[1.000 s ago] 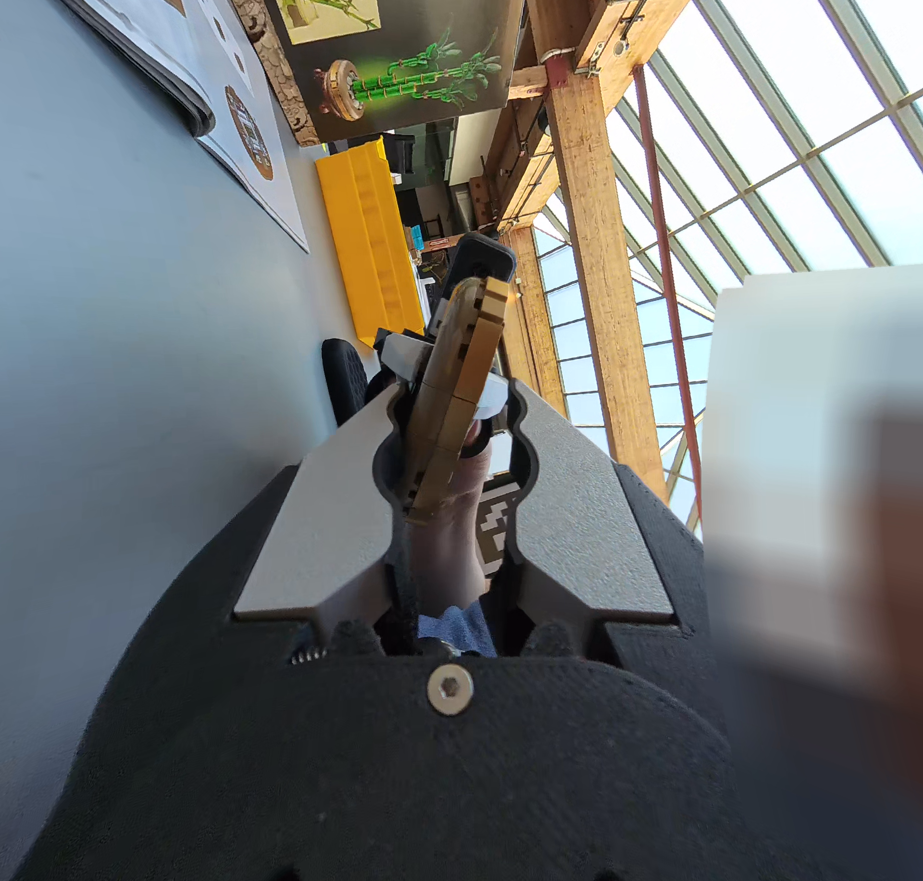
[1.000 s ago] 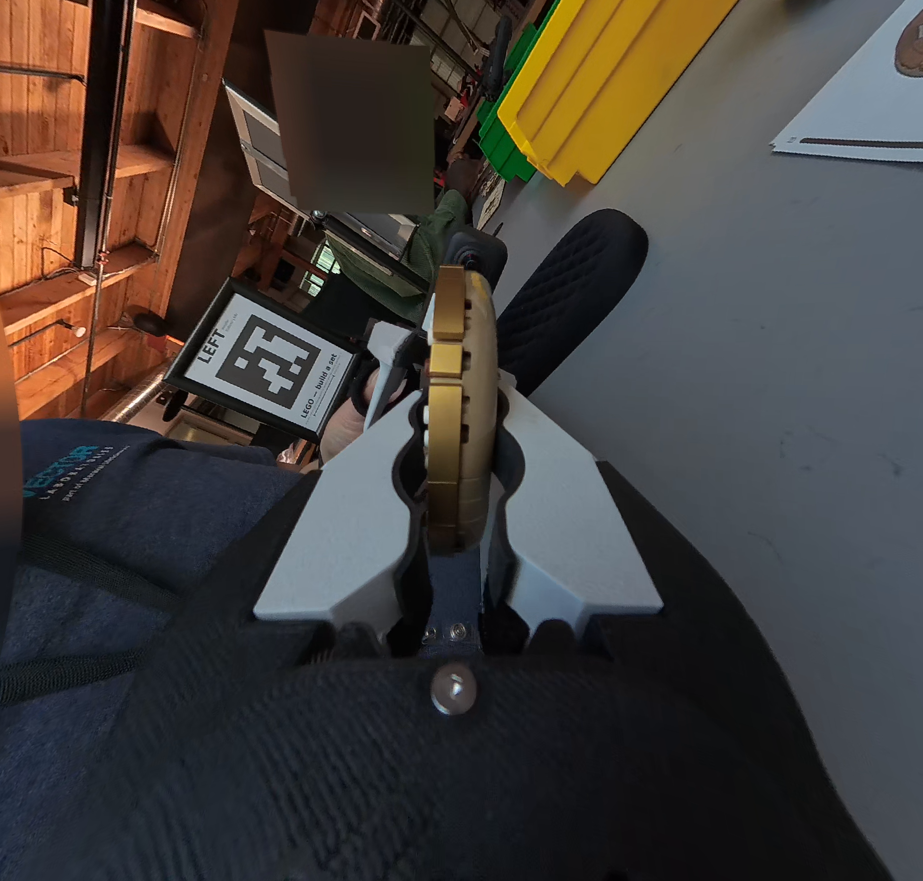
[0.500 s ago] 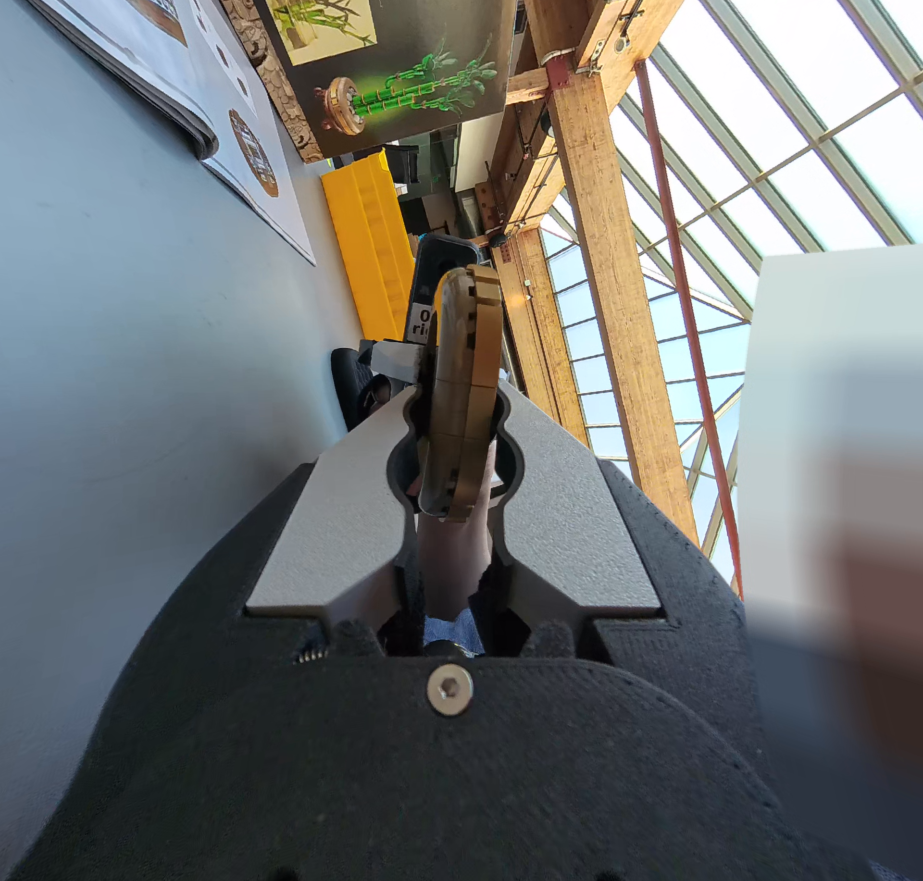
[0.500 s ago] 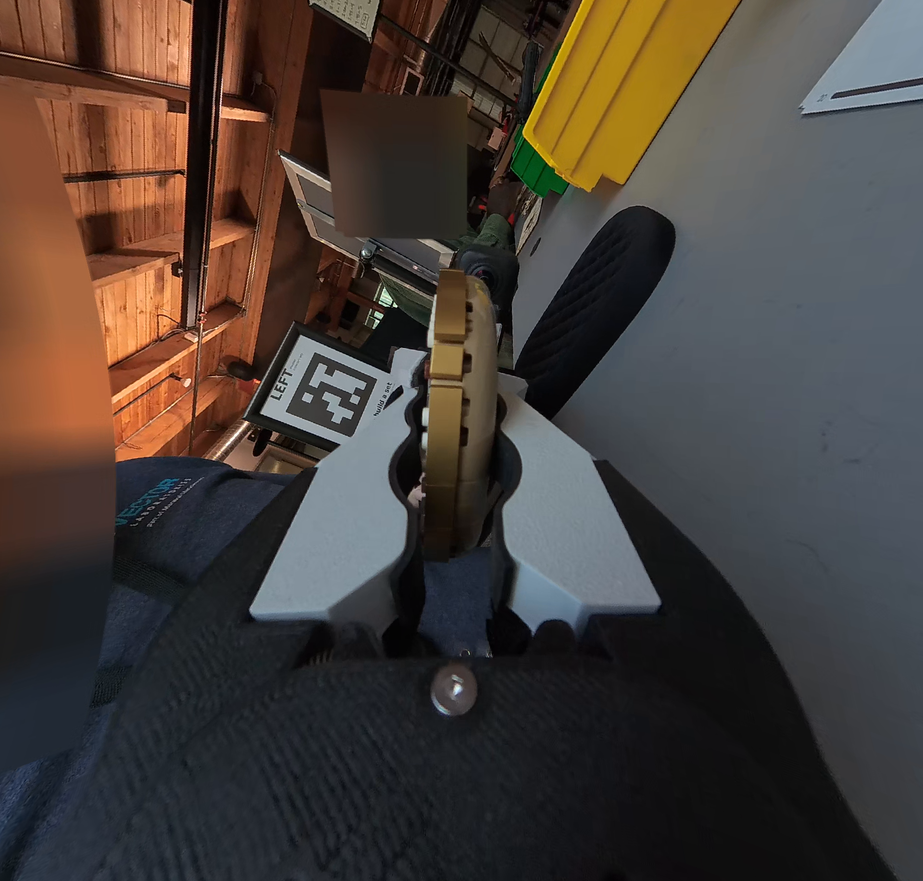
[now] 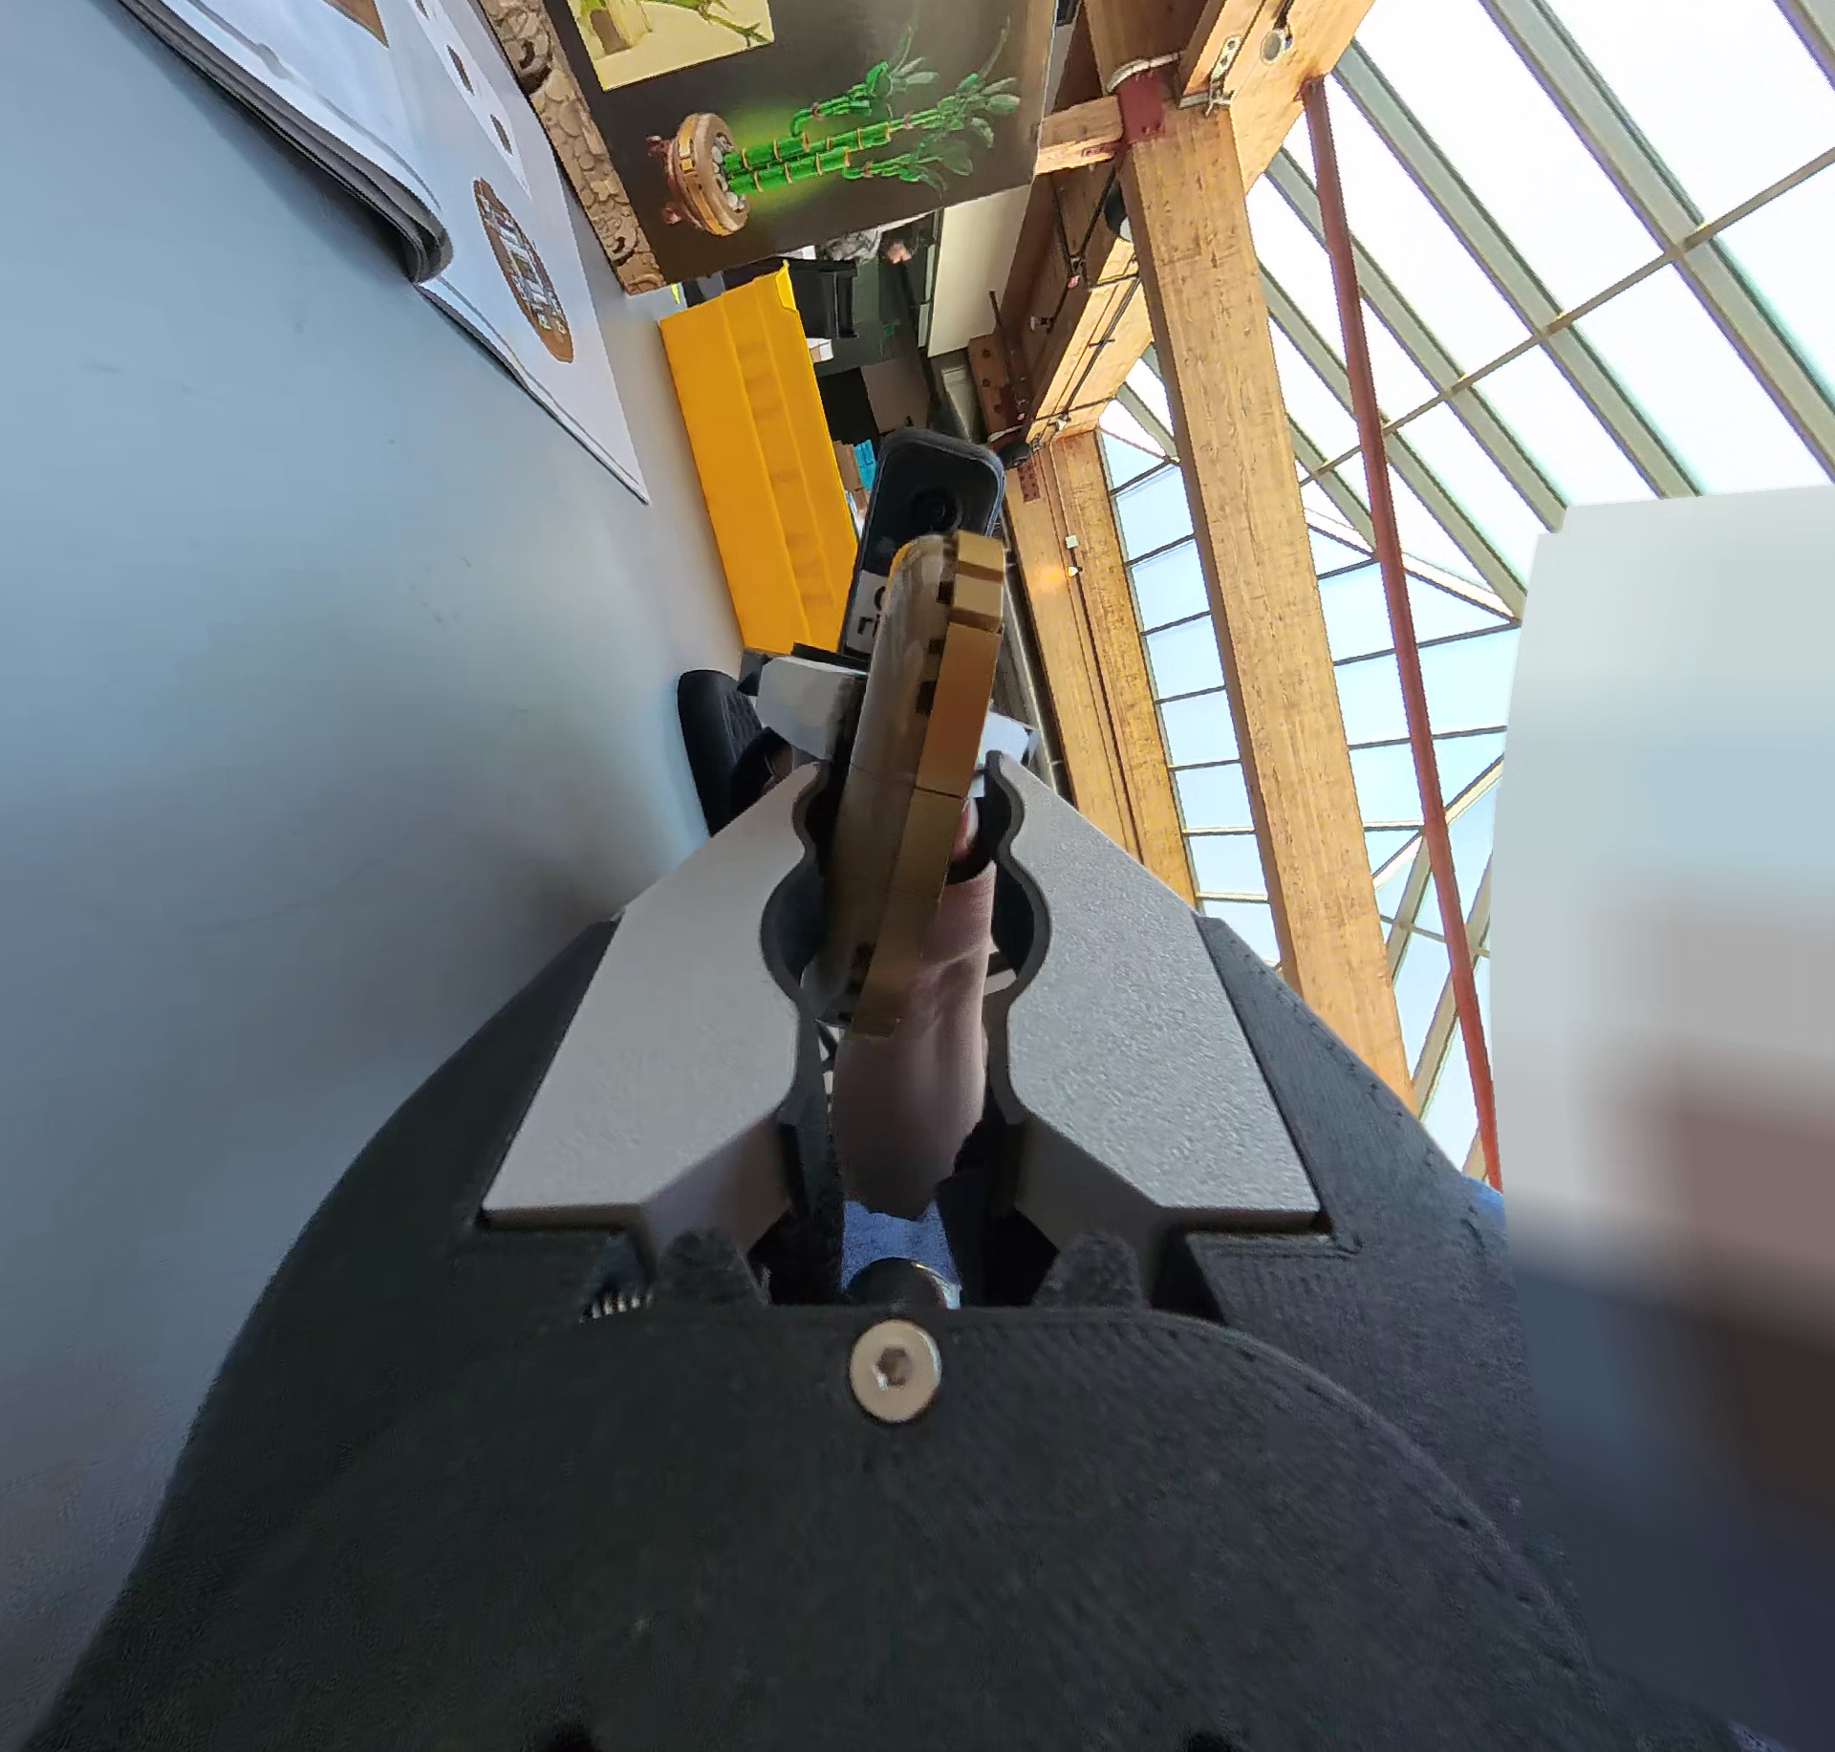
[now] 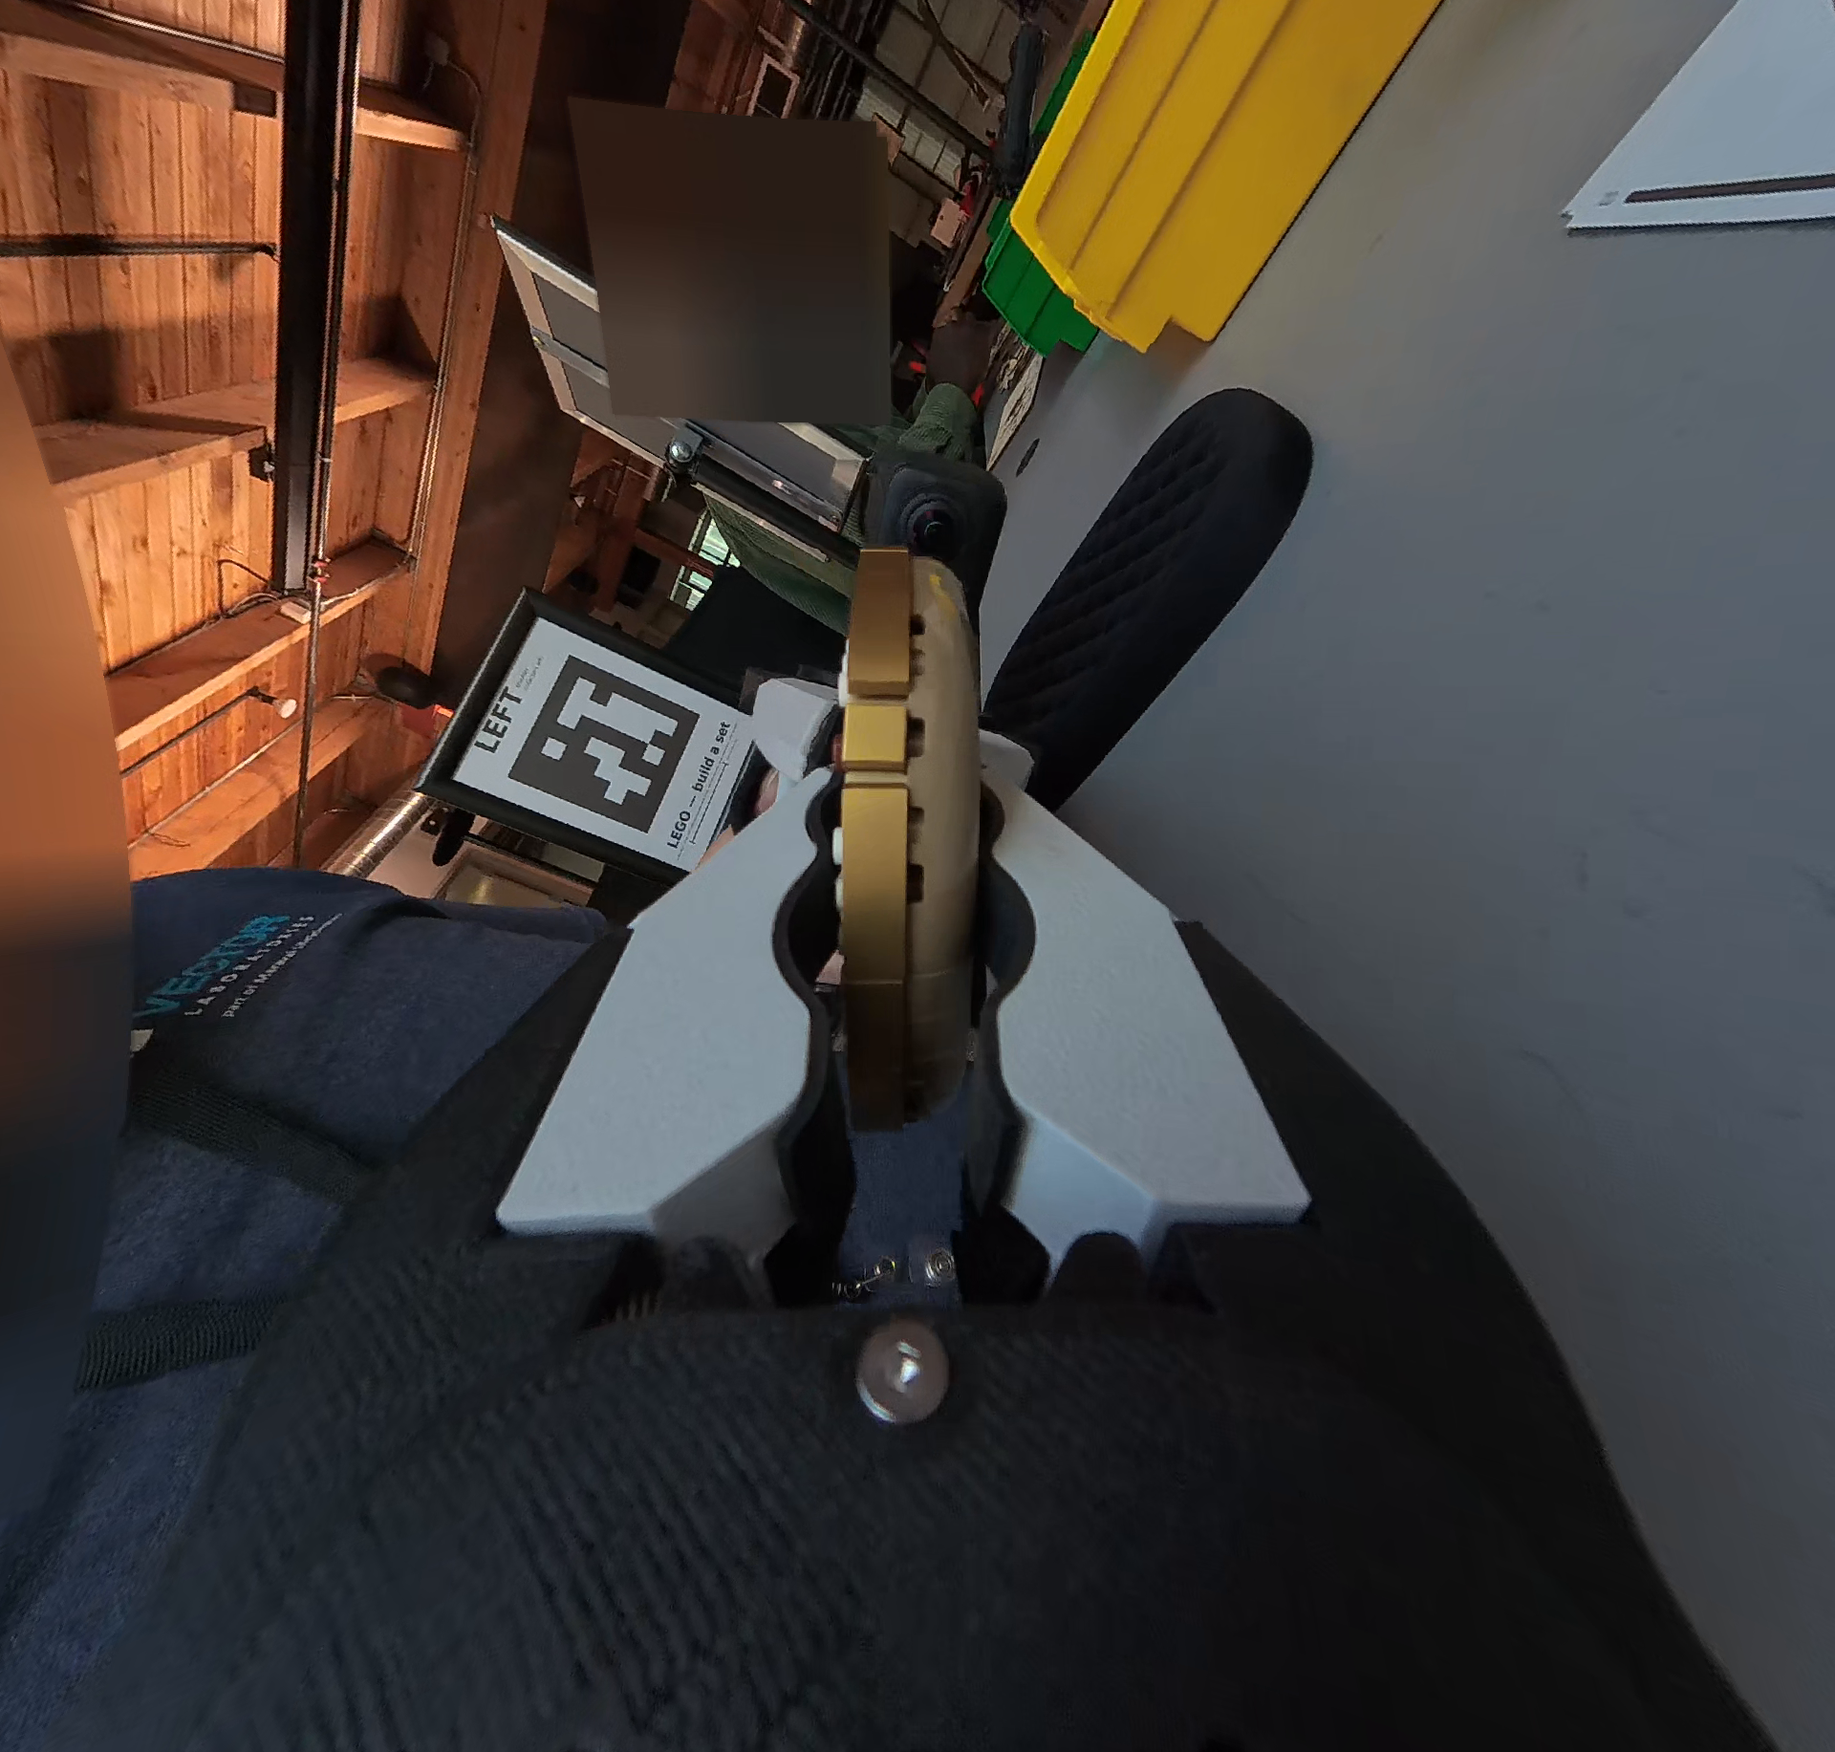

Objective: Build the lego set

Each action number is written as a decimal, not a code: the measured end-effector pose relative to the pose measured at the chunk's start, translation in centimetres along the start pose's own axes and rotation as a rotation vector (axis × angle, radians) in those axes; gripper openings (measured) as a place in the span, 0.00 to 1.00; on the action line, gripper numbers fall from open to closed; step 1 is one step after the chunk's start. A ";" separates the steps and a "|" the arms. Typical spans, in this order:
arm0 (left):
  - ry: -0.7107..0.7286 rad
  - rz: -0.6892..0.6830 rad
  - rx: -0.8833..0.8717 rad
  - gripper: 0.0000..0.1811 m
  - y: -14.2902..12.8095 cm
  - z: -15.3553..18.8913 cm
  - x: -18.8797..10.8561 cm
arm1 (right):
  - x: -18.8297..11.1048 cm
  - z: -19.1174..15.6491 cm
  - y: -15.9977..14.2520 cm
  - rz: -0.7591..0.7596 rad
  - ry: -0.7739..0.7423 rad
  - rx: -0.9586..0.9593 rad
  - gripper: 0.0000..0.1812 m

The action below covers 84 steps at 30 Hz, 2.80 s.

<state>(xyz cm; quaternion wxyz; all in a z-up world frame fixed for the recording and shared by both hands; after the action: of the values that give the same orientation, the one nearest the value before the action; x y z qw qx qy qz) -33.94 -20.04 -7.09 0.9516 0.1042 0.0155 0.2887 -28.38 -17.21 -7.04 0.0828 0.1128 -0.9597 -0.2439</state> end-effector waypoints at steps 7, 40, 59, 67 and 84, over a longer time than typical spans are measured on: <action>-0.065 0.024 -0.110 0.13 0.2 -0.1 -0.2 | 0.2 -0.5 0.0 -0.006 0.047 -0.032 0.14; 0.111 0.069 -0.102 0.10 2.0 -2.8 -1.0 | -0.7 0.8 0.7 -0.344 -0.396 -0.929 0.76; 0.322 -0.010 -0.019 0.11 1.6 -5.4 0.8 | -0.7 5.6 -0.7 -0.583 -0.455 -0.919 0.61; 0.306 -0.026 -0.040 0.13 1.4 -5.4 1.0 | -1.2 5.9 -0.6 -0.634 -0.398 -0.885 0.61; 0.267 -0.098 -0.134 0.18 -0.1 -4.6 0.5 | -2.8 6.1 -1.3 -0.751 -0.298 -0.867 0.61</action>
<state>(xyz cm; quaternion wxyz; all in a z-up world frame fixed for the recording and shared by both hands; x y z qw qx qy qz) -33.88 -18.95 -11.63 0.9588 0.0004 0.1279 0.2537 -26.81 -14.84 -13.24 -0.1064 0.3649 -0.6683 -0.6395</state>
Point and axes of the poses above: each gripper's, where its closed fingertips meet, x out along the fingers, y out of its top, z = x × y across the jaws, the point moved 4 cm from there along -x, back along the fingers, and after that the axes turned 7 degrees about y, right-handed, at the moved point
